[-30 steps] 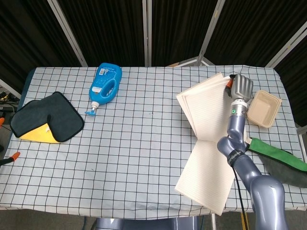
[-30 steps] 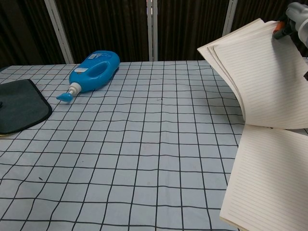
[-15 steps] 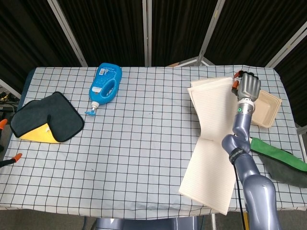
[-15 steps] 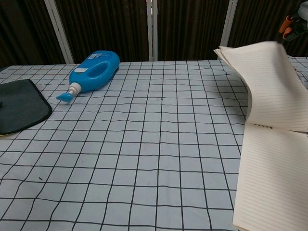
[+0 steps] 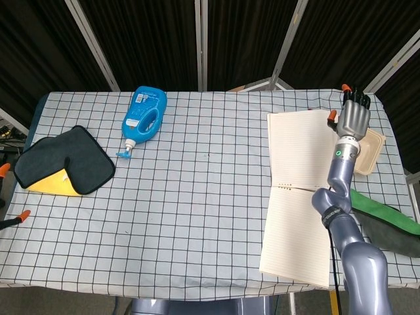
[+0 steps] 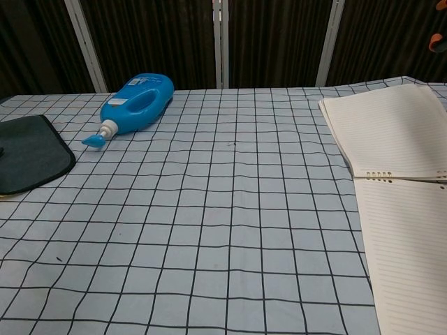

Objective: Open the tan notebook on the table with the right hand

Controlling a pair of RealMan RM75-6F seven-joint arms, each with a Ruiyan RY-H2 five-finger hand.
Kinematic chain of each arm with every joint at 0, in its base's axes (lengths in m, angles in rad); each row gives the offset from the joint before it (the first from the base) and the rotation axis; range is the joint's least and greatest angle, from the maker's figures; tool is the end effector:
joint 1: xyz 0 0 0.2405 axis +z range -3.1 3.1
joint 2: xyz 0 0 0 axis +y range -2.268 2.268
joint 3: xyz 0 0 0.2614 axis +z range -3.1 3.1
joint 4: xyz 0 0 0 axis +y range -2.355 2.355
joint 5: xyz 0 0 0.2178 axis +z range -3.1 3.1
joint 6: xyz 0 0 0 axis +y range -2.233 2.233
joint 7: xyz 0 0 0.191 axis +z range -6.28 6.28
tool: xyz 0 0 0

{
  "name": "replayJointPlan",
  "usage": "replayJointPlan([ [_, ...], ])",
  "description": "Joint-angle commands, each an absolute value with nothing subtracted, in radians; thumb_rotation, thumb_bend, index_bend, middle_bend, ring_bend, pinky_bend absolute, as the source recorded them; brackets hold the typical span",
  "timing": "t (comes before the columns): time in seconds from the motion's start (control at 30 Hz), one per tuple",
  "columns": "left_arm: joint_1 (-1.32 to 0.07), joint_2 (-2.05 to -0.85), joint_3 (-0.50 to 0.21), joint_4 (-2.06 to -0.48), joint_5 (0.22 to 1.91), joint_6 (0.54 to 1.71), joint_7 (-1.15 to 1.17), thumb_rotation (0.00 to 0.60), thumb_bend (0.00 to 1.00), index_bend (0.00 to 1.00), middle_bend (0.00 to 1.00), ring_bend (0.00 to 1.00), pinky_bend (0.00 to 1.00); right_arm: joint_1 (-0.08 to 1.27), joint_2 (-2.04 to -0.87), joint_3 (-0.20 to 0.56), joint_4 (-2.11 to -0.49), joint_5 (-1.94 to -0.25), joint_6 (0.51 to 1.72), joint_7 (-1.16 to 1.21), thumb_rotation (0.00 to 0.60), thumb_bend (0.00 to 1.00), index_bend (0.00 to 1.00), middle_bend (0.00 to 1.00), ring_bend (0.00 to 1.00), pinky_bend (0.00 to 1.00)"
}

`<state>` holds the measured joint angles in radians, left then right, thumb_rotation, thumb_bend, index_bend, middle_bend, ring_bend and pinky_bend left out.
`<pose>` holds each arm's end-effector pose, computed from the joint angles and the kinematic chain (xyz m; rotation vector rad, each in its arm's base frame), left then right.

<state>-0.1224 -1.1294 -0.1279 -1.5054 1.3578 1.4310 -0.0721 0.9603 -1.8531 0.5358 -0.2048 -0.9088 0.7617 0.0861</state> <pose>-0.3500 0.2588 0.1810 -1.2501 -0.9035 -0.8824 -0.2840 -0.5557 0.1227 0.9422 -0.9790 0.9259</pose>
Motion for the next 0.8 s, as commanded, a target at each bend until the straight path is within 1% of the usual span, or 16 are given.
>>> replayJointPlan([
  [0.03,-0.123,-1.128,-0.125,-1.508,1.361,1.429,-0.075,0.600,0.14,0.00,0.00,0.00,0.00,0.880,-1.805,0.487,-0.312,-0.974,0.841,0.140,0.600,0.43,0.11,0.01,0.00,0.00],
  [0.1,-0.123,-1.127,-0.123,-1.509,1.363,1.427,-0.077,0.600,0.14,0.00,0.00,0.00,0.00,0.831,-1.770,0.461,-0.394,-1.005,0.883,0.150,0.600,0.37,0.11,0.01,0.00,0.00],
  [0.13,-0.123,-1.127,-0.122,-1.508,1.364,1.426,-0.078,0.600,0.14,0.00,0.00,0.00,0.00,0.802,-1.746,0.449,-0.448,-1.016,0.901,0.148,0.600,0.32,0.11,0.01,0.00,0.00],
  [0.23,-0.124,-1.127,-0.115,-1.508,1.373,1.421,-0.083,0.600,0.14,0.00,0.00,0.00,0.00,0.691,-1.633,0.401,-0.691,-1.052,0.967,0.112,0.600,0.18,0.10,0.00,0.00,0.00],
  [0.27,-0.124,-1.127,-0.112,-1.510,1.381,1.424,-0.091,0.600,0.13,0.00,0.00,0.00,0.00,0.642,-1.570,0.381,-0.815,-1.061,0.986,0.092,0.600,0.13,0.08,0.00,0.00,0.00],
  [0.33,-0.120,-1.124,-0.109,-1.514,1.396,1.435,-0.102,0.600,0.13,0.00,0.00,0.00,0.00,0.562,-1.456,0.353,-1.029,-1.064,1.021,0.051,0.600,0.08,0.04,0.00,0.00,0.00],
  [0.43,-0.116,-1.121,-0.104,-1.520,1.409,1.446,-0.100,0.600,0.13,0.00,0.00,0.00,0.00,0.469,-1.331,0.316,-1.248,-1.081,1.097,0.005,0.600,0.06,0.00,0.00,0.00,0.00],
  [0.5,-0.115,-1.119,-0.101,-1.525,1.414,1.449,-0.099,0.600,0.13,0.00,0.00,0.00,0.00,0.418,-1.287,0.290,-1.323,-1.112,1.164,-0.012,0.600,0.05,0.00,0.00,0.00,0.00],
  [0.57,-0.114,-1.118,-0.098,-1.526,1.418,1.451,-0.095,0.600,0.13,0.00,0.00,0.00,0.00,0.377,-1.269,0.266,-1.353,-1.139,1.231,-0.036,0.600,0.06,0.00,0.00,0.00,0.00],
  [0.7,-0.112,-1.123,-0.094,-1.521,1.426,1.460,-0.080,0.600,0.13,0.00,0.00,0.00,0.00,0.315,-1.260,0.231,-1.376,-1.173,1.327,-0.062,0.600,0.09,0.00,0.00,0.00,0.00],
  [0.8,-0.111,-1.130,-0.088,-1.515,1.434,1.463,-0.067,0.600,0.13,0.00,0.00,0.00,0.00,0.254,-1.245,0.192,-1.401,-1.201,1.394,-0.066,0.600,0.09,0.00,0.00,0.00,0.00],
])
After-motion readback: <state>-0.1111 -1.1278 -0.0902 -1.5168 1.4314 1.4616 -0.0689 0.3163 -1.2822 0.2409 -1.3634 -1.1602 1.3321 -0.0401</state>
